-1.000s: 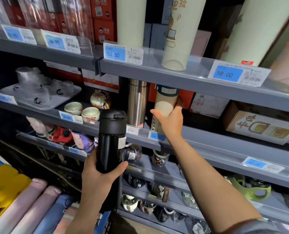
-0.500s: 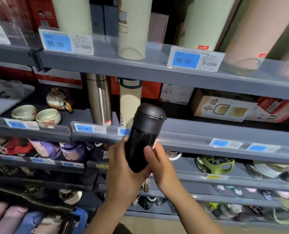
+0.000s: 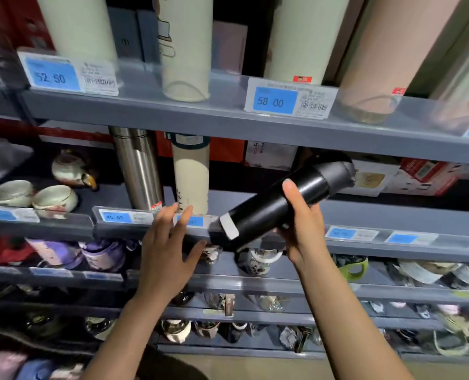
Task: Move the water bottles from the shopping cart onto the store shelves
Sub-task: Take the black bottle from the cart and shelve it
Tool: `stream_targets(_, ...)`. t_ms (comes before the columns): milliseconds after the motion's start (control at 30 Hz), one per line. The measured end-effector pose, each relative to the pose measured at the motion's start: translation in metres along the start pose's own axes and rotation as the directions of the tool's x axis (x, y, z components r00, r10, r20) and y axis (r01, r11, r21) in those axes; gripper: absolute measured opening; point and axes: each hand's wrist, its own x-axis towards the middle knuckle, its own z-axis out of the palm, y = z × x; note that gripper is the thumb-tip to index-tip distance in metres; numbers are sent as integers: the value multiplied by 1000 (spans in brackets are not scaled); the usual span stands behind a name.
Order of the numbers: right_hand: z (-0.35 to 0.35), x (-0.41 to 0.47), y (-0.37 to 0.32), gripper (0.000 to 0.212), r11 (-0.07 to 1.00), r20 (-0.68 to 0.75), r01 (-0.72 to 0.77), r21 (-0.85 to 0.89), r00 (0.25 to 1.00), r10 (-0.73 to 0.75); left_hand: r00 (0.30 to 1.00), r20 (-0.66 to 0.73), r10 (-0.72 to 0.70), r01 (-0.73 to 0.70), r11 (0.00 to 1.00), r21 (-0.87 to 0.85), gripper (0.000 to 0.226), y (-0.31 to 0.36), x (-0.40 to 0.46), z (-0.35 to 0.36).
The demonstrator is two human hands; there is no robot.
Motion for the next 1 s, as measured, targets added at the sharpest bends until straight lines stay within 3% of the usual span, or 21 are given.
stream_targets(133, 17, 29, -7, 59, 986, -188, 3, 164, 982, 28, 992, 128, 0, -24, 982, 185, 82, -18, -6, 13)
stream_targets(267, 31, 50, -2, 56, 982, -276, 77, 173, 961, -26, 993, 115, 12, -33, 983, 183, 91, -20, -5, 17)
stream_targets(433, 43, 51, 12, 47, 990, -180, 134, -48, 974, -140, 993, 111, 30, -49, 983, 179, 96, -23, -7, 21)
stream_targets(567, 52, 51, 19, 59, 952, -76, 237, -195, 964, -256, 993, 113, 35, -54, 984, 171, 97, -25, -7, 22)
stream_targets(767, 67, 51, 24, 56, 765, 89, 253, -592, 964, -250, 993, 111, 48, -67, 983, 172, 97, -26, -8, 21)
stream_targets(1000, 64, 49, 26, 55, 686, 108, 272, -675, 956, -273, 995, 69, 69, -79, 986, 150, 103, -27, -10, 23)
